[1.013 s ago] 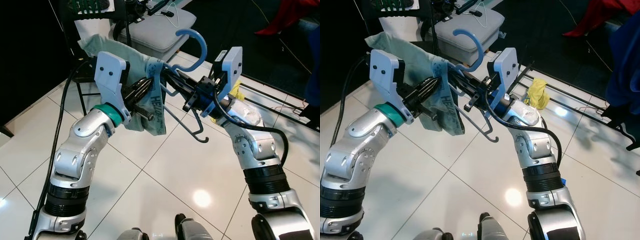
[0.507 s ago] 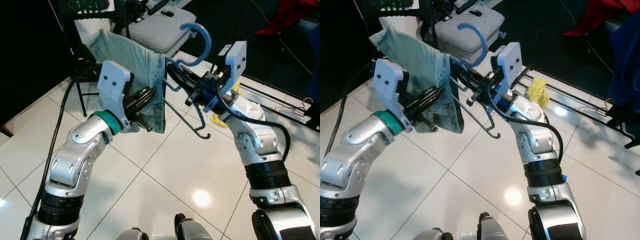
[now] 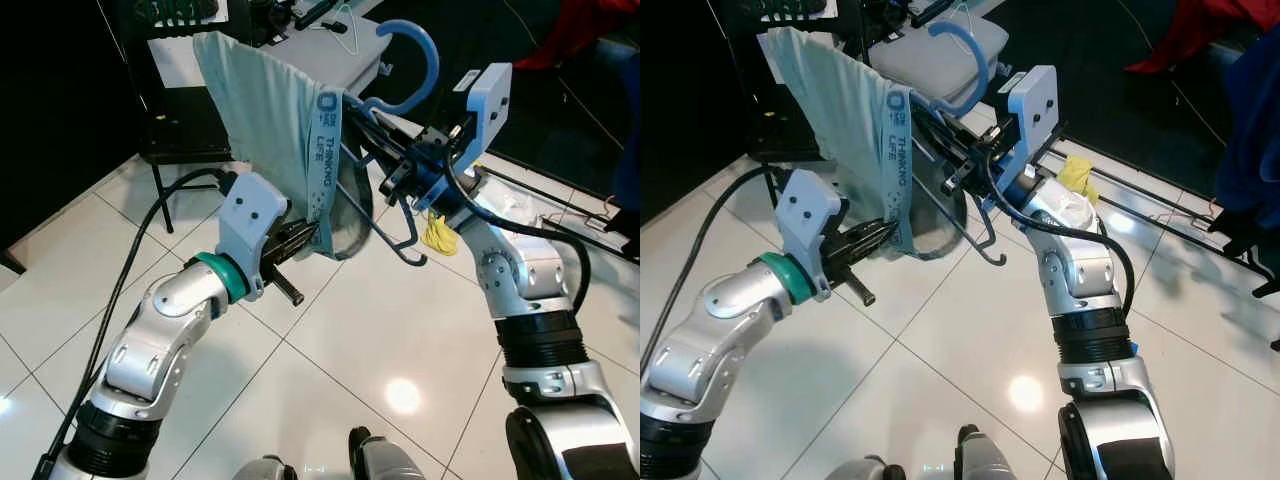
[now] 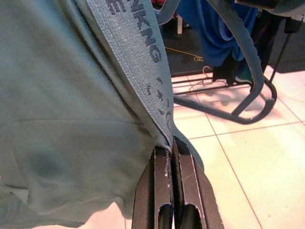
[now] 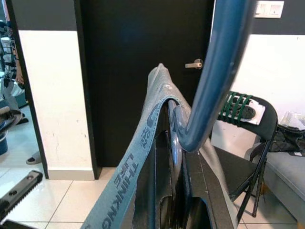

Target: Hang hanger

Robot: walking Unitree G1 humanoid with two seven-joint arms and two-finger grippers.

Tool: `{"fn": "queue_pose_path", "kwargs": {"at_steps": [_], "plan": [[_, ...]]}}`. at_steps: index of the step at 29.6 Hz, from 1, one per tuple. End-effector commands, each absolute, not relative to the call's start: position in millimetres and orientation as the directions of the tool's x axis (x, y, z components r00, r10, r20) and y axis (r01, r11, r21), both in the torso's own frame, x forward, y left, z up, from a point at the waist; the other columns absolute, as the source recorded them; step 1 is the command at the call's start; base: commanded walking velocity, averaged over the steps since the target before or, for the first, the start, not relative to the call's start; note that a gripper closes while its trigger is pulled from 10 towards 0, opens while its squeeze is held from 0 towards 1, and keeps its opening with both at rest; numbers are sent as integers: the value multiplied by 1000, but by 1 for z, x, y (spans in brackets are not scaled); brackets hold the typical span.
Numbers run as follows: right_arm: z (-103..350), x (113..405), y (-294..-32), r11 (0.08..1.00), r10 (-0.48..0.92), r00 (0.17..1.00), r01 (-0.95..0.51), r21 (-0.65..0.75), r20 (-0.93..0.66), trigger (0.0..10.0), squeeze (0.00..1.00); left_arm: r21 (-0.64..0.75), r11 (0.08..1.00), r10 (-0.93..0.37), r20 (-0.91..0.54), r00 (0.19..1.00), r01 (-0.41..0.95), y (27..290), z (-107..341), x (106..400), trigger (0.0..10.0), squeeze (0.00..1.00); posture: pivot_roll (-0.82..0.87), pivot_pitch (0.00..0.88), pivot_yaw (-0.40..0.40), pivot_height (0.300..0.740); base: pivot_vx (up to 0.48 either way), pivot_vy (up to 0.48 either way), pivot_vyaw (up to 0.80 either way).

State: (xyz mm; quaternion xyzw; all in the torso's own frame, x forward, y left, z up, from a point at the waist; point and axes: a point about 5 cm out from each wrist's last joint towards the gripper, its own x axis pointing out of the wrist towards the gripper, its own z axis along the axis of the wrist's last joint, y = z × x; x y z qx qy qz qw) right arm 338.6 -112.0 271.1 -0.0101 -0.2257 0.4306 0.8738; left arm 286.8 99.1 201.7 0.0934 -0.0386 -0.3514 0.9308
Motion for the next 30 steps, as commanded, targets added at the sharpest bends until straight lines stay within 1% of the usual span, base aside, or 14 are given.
{"fn": "queue_pose_path", "kwargs": {"at_steps": [1, 5, 10, 12, 15, 17, 18, 19, 20, 24, 27, 28, 29, 30], "plan": [[276, 338, -112, 630, 755, 518, -742, -228, 402, 10000, 0, 214, 731, -661, -12, 750, 648, 97, 197, 288, 10000, 0, 19, 95, 64, 740, 0, 0, 0], [276, 338, -112, 631, 754, 518, -741, -229, 404, 10000, 0, 312, 683, -659, -128, 741, 661, 96, 173, 285, 10000, 0, 15, 89, 65, 740, 0, 0, 0], [276, 338, -112, 630, 756, 517, -741, -233, 402, 10000, 0, 356, 664, -641, -183, 745, 658, 96, 156, 284, 10000, 0, 15, 85, 62, 740, 0, 0, 0], [276, 338, -112, 628, 758, 515, -742, -234, 401, 10000, 0, 369, 679, -619, -178, 765, 635, 97, 155, 287, 10000, 0, 12, 85, 62, 740, 0, 0, 0], [276, 337, -112, 627, 759, 514, -743, -235, 400, 10000, 0, 331, 746, -581, -98, 808, 577, 97, 168, 296, 10000, 0, 14, 84, 60, 740, 0, 0, 0], [276, 337, -112, 622, 762, 509, -746, -235, 400, 10000, 0, 240, 797, -564, -31, 825, 554, 98, 182, 301, 10000, 0, 13, 83, 60, 740, 0, 0, 0], [275, 337, -111, 619, 765, 506, -749, -236, 399, 10000, 0, 198, 807, -571, 17, 821, 557, 98, 190, 303, 10000, 1000, 15, 81, 61, 740, 0, 0, 0], [275, 337, -111, 619, 765, 506, -749, -236, 399, 10000, 0, 198, 807, -571, 17, 821, 557, 98, 190, 303, 10000, 1000, 15, 81, 61, 740, 0, 0, 0], [275, 336, -110, 612, 770, 500, -755, -238, 396, 10000, 0, 173, 812, -576, 83, 813, 557, 100, 202, 304, 10000, 1000, 16, 81, 61, 740, 0, 0, 0], [274, 335, -109, 602, 778, 492, -761, -240, 390, 10000, 0, 162, 825, -561, 130, 817, 541, 104, 213, 305, 10000, 1000, 18, 84, 64, 740, 0, 0, 0], [269, 334, -110, 589, 792, 488, -768, -250, 366, 10000, 0, 193, 782, -621, 154, 769, 593, 114, 227, 299, 10000, 1000, 24, 90, 66, 740, 0, 0, 0], [269, 334, -110, 589, 792, 488, -768, -250, 366, 10000, 0, 193, 782, -621, 154, 769, 593, 114, 227, 299, 10000, 1000, 24, 90, 66, 740, 0, 0, 0], [265, 332, -111, 564, 815, 475, -781, -266, 333, 10000, 0, 234, 757, -647, 135, 751, 610, 121, 230, 296, 10000, 875, 27, 93, 67, 740, 0, 0, 0], [265, 332, -111, 564, 815, 475, -781, -266, 333, 10000, 0, 234, 757, -647, 135, 751, 610, 121, 230, 296, 10000, 875, 27, 93, 67, 740, 0, 0, 0]]}}
